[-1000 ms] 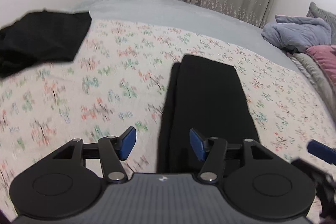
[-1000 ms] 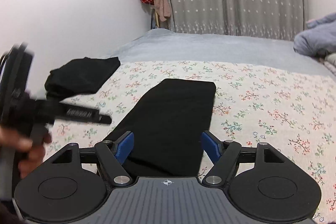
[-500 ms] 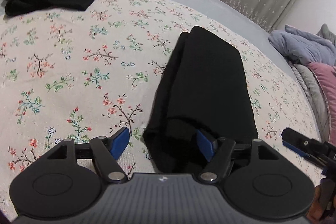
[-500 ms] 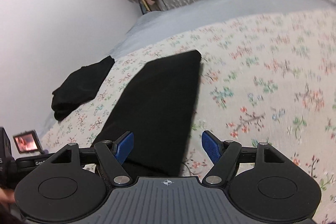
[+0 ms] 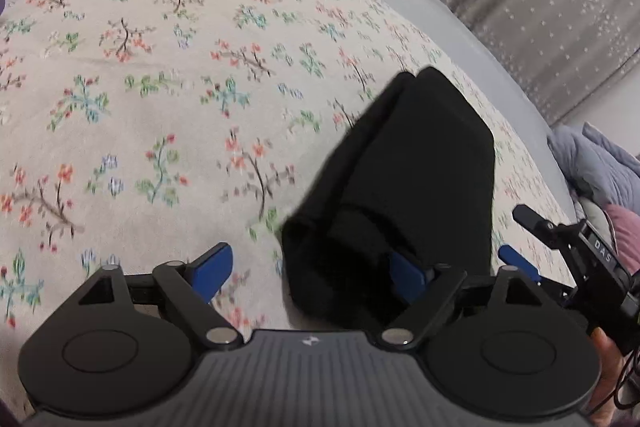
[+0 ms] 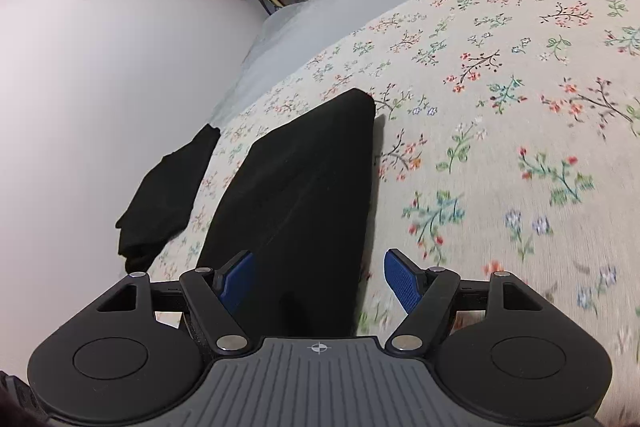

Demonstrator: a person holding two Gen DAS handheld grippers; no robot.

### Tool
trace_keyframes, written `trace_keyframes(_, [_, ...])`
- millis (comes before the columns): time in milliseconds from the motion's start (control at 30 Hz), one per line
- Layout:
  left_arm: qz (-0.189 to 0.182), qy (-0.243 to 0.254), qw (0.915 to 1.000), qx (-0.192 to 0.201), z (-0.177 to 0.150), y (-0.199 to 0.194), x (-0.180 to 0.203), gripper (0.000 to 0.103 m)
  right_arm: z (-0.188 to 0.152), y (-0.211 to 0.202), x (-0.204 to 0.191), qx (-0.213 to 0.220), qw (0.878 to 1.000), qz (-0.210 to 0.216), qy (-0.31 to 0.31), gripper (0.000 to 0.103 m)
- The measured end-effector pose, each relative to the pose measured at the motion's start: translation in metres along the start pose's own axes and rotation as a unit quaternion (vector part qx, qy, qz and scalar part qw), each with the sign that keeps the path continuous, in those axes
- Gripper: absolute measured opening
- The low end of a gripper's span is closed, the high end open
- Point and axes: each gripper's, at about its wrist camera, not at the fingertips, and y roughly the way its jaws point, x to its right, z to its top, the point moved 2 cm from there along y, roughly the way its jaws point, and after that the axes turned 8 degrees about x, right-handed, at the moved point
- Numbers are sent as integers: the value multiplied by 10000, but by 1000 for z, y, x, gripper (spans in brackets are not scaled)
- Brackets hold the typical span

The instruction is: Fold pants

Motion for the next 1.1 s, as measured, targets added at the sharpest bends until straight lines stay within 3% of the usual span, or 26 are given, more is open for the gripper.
trace_keyframes(100, [-120,-194,9996,-184,-2,7,0,100,7,12,4,-61,9999,94,40,74])
trace_keyframes(233, [-18,-140,9999,-30,-4,16,8,103,19,39,10,-225,9995,113,199,74])
trace_keyframes(500, [159,-710,9973,37,-9,27,18,103,37,89,12,-453,9979,370,272,72])
trace_keyframes(533, [217,-767,9968,101,-9,28,19,101,37,93,10,-463,9981,342,219,65])
trace_keyframes(600, [39,-864,9960,235,-9,28,22,59,36,97,3,-472,9986,226,-5,49])
trace_keyframes(633, [-94,-995,9947,248,-8,29,21,43,36,96,1,-439,9988,178,-90,34])
trace_keyframes(667, [-124,-1041,9939,330,-6,29,20,33,36,93,-1,-370,9991,165,-114,27])
trace_keyframes(700, [-213,-952,9945,394,-3,28,22,32,37,86,-2,-260,9994,183,-94,22])
trace_keyframes(867, [-401,-493,9974,336,23,26,22,26,28,28,-19,402,9983,-273,-316,20])
trace_keyframes(933, [-589,42,9980,230,44,28,32,24,17,-5,-28,731,9946,-633,-385,20])
trace_keyframes(1000, [-787,644,9948,116,62,33,45,20,-2,-47,-25,1166,9891,-902,-7,20])
trace_keyframes(1100, [-1061,1452,9831,-351,73,51,71,18,-46,-94,-23,1760,9711,-1528,515,20])
